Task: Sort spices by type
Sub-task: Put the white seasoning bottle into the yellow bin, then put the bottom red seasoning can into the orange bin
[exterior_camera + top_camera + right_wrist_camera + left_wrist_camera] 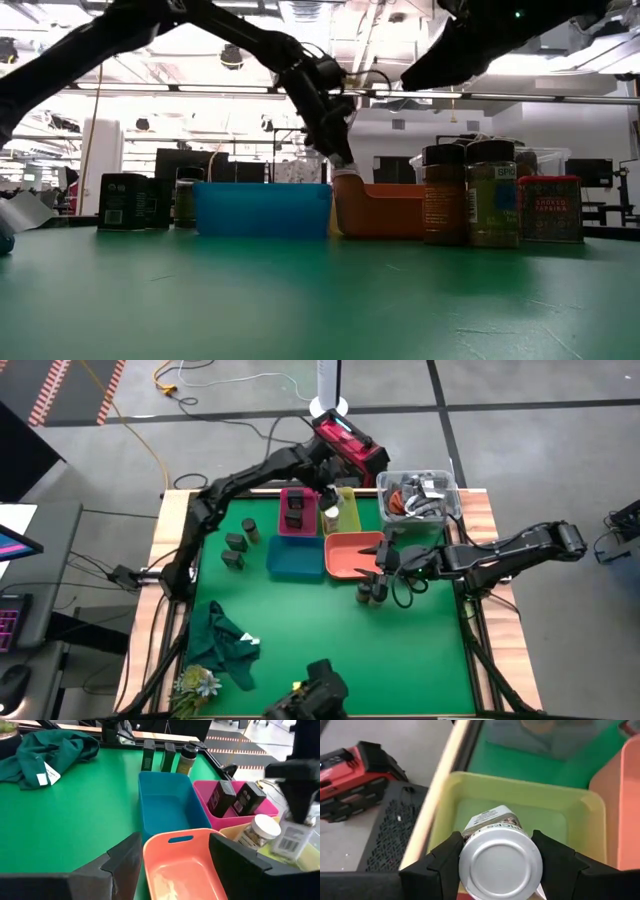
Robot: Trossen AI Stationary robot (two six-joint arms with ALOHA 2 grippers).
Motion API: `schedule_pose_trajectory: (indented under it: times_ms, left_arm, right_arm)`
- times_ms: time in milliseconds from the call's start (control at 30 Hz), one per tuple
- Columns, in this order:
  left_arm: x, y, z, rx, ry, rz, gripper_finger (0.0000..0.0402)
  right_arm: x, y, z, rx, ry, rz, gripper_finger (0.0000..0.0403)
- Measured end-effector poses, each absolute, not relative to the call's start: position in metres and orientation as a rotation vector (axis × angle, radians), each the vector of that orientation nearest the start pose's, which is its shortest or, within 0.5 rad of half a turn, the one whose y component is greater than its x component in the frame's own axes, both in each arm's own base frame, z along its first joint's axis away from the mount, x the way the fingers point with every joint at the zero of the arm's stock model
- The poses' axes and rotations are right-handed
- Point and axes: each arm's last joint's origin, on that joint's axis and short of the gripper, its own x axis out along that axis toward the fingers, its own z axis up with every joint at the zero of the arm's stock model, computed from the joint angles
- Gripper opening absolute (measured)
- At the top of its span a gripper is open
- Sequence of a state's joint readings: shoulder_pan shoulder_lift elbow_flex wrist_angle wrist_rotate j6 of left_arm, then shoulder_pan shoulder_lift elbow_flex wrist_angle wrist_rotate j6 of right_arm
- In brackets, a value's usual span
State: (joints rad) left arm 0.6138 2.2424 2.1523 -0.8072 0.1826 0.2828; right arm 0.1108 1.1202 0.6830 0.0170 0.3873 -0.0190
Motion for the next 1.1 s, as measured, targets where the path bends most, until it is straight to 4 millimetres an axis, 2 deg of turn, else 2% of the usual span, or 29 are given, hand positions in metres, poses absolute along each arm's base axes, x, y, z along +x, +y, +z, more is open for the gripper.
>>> schedule_pose_trajectory:
  times_ms: [133,433,800,900,1100]
  left_arm:
    - [0.411,0.276,0.263,-0.071,0.920,0.249,0.0203]
    - [0.412,0.270,0.263,-0.050,0.947,0.228,0.0220]
    - [0.416,0.265,0.264,-0.029,0.948,0.231,0.0268]
    - [0.415,0.265,0.278,-0.013,0.923,0.240,0.0278]
    - [0.398,0.249,0.334,0.072,0.878,0.222,0.0281]
  right_arm:
    - [0.238,0.015,0.253,-0.113,0.417,-0.272,0.0260]
    - [0.238,0.015,0.253,-0.113,0.417,-0.274,0.0260]
    - [0.238,0.015,0.253,-0.107,0.416,-0.277,0.0260]
    - [0.238,0.015,0.253,-0.106,0.415,-0.277,0.0260]
    - [0.236,0.015,0.251,-0.115,0.441,-0.283,0.0260]
